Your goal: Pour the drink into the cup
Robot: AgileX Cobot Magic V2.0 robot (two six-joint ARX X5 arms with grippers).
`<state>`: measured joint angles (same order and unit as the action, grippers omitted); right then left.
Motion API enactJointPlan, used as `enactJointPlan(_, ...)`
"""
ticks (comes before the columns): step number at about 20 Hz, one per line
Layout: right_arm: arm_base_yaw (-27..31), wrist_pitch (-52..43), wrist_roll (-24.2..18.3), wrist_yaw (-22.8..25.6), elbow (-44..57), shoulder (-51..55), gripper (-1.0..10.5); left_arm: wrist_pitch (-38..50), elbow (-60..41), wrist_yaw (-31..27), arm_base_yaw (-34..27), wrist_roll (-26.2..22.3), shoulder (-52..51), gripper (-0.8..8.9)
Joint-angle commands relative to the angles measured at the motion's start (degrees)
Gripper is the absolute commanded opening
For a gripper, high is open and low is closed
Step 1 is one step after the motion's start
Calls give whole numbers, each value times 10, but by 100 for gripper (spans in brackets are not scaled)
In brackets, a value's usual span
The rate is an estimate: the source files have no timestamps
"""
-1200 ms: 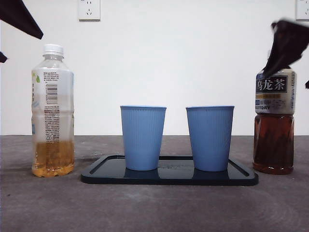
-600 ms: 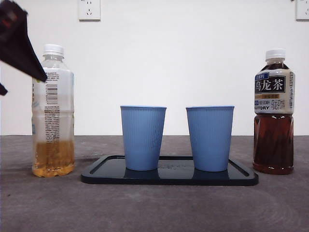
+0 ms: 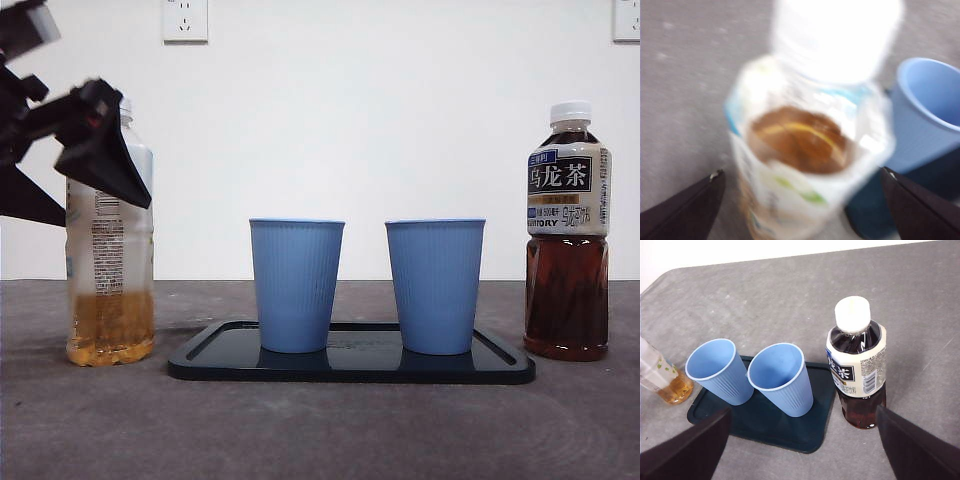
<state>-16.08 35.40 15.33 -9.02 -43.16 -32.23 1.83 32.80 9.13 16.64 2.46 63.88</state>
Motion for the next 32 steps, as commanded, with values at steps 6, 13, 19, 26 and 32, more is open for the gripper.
enactJointPlan(6, -2, -4, 6, 5, -8, -2, 464, 93, 1, -1, 6, 4, 65, 483)
enactJointPlan(13, -2, -4, 6, 5, -8, -2, 464, 105, 2, -2, 6, -9, 74, 274)
enactJointPlan(19, -2, -7, 6, 5, -8, -2, 464, 3, 57, -8, 16, -17, 38, 275)
enactJointPlan(26, -2, -6, 6, 4, -8, -2, 464, -220, 179, -116, 72, -58, 40, 274)
enactJointPlan(32, -2, -7, 6, 4, -8, -2, 463, -360, 294, -224, 126, -99, 86, 274)
